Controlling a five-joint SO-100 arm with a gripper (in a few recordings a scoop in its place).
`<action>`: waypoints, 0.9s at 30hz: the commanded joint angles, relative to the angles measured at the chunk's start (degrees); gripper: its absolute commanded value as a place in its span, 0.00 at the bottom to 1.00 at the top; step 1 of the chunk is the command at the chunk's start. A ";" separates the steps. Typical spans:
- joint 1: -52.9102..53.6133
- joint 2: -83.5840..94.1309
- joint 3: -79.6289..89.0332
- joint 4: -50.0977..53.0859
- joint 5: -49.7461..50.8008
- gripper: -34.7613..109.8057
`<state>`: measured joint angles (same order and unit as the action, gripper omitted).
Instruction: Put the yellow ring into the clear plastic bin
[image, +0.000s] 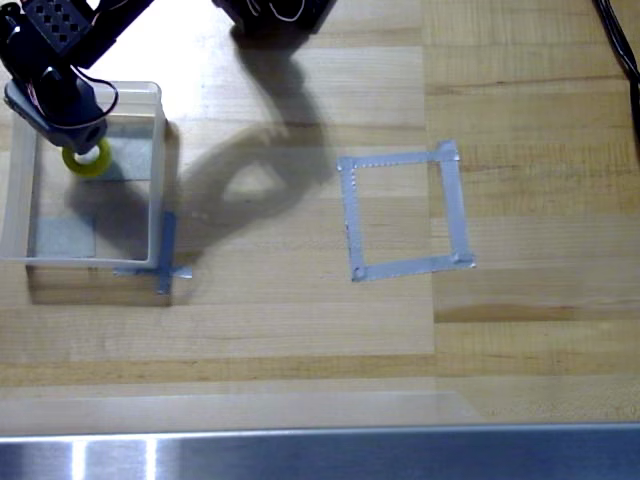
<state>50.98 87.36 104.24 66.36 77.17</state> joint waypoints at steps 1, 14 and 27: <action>-3.43 -0.70 -3.69 -0.97 0.62 0.26; -1.49 -4.04 -3.43 -8.79 0.70 0.26; -0.88 -3.78 -2.99 -8.88 -0.18 0.28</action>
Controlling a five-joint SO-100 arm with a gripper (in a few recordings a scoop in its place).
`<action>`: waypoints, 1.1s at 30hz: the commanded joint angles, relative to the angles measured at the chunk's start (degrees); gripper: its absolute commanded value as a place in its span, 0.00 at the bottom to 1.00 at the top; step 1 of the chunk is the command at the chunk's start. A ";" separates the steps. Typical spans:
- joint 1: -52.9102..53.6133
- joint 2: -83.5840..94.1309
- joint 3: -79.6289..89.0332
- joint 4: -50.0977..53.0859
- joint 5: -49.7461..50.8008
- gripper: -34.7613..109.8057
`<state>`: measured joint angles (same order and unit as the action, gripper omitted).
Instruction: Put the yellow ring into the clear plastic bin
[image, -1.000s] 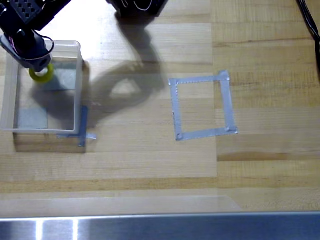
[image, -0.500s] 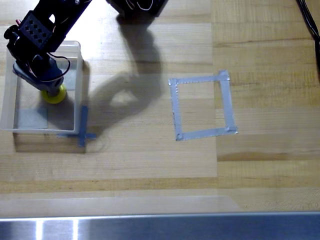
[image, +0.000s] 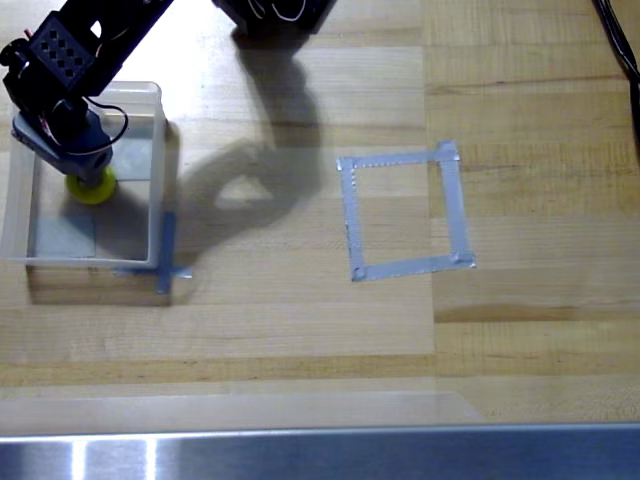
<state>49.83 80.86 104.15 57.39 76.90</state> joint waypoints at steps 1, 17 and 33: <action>0.26 2.90 -2.90 0.00 0.00 0.29; -2.72 13.36 -2.99 0.97 0.97 0.42; -20.92 33.57 0.35 15.47 1.05 0.39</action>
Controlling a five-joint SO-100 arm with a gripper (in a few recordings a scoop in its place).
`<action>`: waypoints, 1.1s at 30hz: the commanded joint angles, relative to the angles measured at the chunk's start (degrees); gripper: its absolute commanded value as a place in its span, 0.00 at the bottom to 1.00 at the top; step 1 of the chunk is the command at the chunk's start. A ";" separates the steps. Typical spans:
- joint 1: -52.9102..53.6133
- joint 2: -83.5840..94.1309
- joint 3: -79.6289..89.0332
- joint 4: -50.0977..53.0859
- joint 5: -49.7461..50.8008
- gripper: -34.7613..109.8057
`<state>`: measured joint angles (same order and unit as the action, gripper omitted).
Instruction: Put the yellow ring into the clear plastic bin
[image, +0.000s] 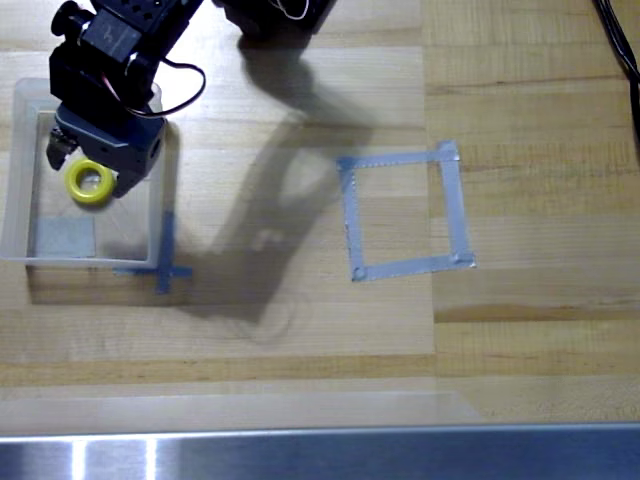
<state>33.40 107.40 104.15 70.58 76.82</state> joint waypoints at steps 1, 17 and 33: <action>-6.06 8.17 1.05 2.81 1.14 0.38; -18.46 32.08 30.50 0.35 8.44 0.25; -22.41 68.99 67.94 -16.61 11.25 0.26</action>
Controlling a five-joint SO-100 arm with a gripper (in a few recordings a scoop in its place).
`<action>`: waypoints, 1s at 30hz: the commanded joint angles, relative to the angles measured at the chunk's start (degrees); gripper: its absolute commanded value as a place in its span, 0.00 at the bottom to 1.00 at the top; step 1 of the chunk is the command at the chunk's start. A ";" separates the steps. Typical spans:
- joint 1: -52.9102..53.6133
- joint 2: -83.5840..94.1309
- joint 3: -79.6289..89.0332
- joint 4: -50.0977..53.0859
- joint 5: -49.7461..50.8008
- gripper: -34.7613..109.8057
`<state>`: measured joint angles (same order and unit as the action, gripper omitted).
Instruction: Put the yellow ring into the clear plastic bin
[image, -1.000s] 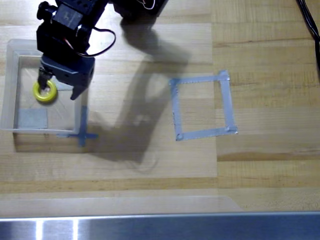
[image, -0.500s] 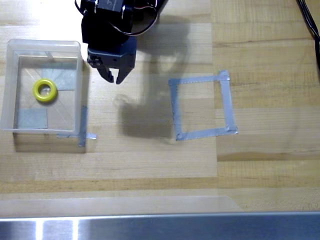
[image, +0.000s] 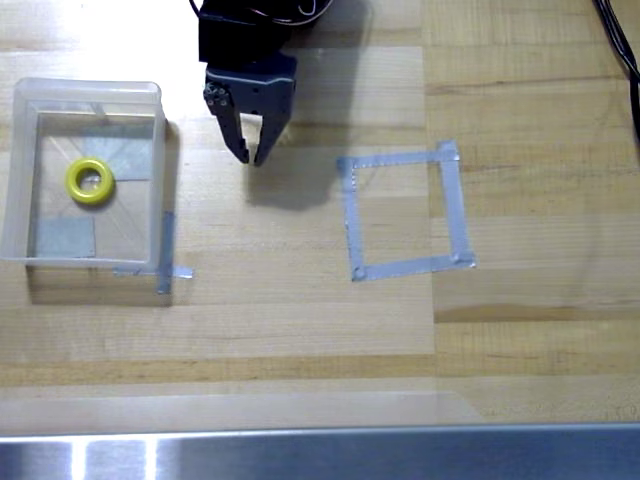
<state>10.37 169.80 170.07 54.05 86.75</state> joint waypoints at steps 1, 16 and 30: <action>0.62 7.65 2.90 0.09 1.41 0.26; -3.78 10.55 7.29 0.35 1.23 0.25; -2.99 10.28 7.29 1.23 0.79 0.25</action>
<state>6.68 179.82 178.15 54.32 87.28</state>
